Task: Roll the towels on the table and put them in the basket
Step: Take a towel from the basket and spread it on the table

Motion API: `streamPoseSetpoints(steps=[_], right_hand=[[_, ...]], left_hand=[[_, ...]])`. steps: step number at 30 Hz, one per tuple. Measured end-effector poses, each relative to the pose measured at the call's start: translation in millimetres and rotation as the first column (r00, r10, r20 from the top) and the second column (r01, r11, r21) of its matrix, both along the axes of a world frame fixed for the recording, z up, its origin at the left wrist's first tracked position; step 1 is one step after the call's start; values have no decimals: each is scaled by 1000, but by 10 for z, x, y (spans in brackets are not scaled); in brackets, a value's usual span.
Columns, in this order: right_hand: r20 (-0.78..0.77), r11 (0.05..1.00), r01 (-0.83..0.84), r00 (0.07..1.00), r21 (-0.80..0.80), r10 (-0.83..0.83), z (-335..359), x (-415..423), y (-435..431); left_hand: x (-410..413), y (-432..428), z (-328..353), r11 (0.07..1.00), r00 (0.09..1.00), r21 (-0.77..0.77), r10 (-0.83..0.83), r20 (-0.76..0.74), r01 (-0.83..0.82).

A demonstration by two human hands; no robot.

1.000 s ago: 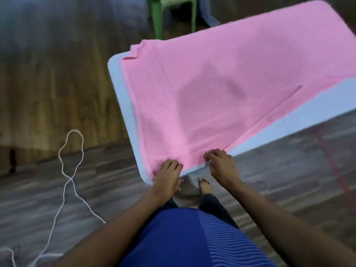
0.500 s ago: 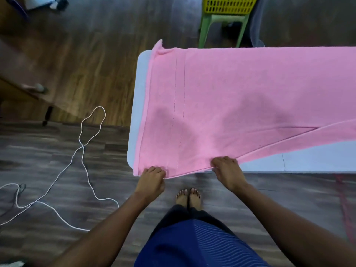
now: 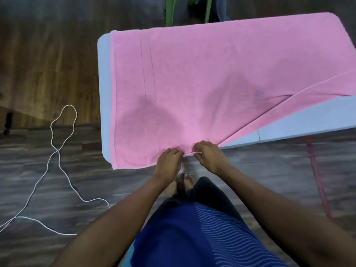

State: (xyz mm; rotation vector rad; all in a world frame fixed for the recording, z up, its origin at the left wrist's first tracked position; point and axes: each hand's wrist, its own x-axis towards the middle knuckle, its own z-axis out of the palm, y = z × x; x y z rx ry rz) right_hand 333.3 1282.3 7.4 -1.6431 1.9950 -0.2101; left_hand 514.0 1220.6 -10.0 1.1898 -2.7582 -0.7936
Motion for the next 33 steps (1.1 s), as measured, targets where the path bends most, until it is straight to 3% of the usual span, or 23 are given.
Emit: streamPoseSetpoints(steps=[3,10,14,16,19,23,29,33], right_hand=[[-129,991,-89,986,100,102,-3,-237,57],[-324,999,-33,946,-42,17,55,-1346,380],[-218,996,-76,974,-36,66,8,-1702,608],[-113,994,-93,990,-53,87,-46,-1772,696],[9,994,-84,996,-71,85,-80,-1814,779],[76,991,-112,990,-76,118,-13,-1905,788],[-81,963,-260,961,72,265,-9,-2545,803],[-181,979,-203,963,-5,199,-21,-3073,861]], left_hand=[[105,58,25,1000,1000,-23,-21,-23,20],[122,133,8,998,998,-30,47,29,-46],[-197,289,62,950,922,-82,312,231,-301],[-554,475,89,947,932,-113,317,175,-301],[-1268,788,113,982,987,-100,160,-19,-161],[-1984,998,85,987,985,-34,156,-76,-159],[-2091,1114,41,966,961,13,260,-92,-260],[-2033,1120,66,957,955,16,291,-53,-291]])
